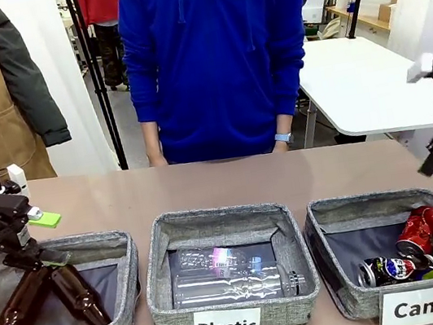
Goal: Sort the can waste into the basket.
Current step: Pick up the can waste from the table and place it in the right Fabric basket.
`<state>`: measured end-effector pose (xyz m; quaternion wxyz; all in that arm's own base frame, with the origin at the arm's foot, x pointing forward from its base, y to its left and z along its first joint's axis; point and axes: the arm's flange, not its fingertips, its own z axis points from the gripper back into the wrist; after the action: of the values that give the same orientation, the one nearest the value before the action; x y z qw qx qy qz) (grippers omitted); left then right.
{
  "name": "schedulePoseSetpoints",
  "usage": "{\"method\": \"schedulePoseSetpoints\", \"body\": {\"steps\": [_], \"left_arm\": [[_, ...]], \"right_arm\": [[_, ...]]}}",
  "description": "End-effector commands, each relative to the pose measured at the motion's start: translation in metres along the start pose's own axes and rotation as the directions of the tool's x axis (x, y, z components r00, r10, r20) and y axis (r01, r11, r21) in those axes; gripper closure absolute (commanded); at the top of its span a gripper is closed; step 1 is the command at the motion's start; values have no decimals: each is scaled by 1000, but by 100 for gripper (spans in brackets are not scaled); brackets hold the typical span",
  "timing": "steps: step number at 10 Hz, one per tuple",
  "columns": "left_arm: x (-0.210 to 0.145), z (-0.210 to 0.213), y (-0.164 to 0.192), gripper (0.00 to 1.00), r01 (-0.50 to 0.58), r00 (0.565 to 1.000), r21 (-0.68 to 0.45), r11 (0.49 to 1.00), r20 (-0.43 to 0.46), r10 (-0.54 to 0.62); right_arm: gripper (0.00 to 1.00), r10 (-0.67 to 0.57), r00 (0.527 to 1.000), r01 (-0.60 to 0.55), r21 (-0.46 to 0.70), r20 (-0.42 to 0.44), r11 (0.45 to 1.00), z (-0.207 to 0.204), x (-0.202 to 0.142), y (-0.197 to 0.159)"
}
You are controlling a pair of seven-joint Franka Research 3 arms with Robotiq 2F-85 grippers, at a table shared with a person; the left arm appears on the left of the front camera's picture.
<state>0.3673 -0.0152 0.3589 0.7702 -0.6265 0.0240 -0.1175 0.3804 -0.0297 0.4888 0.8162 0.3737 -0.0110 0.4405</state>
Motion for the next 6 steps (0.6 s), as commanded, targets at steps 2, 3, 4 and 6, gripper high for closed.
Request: {"method": "schedulePoseSetpoints", "body": {"steps": [2, 3, 4, 6], "left_arm": [[-3, 4, -3, 0, 4, 1000, -6, 1000, -10, -4], [-3, 4, -3, 0, 4, 1000, -6, 1000, -10, -4], [-3, 4, -3, 0, 4, 1000, -6, 1000, -10, -4], [-3, 4, -3, 0, 4, 1000, -6, 1000, -10, -4]], "right_arm": [[0, -803, 355, 458, 659, 479, 596, 20, 25, -31], [0, -824, 273, 456, 687, 497, 566, 17, 25, -39], [0, -795, 367, 482, 632, 483, 607, 8, 26, -39], [0, -406, 896, 364, 224, 181, 904, 17, 16, -39]]}}
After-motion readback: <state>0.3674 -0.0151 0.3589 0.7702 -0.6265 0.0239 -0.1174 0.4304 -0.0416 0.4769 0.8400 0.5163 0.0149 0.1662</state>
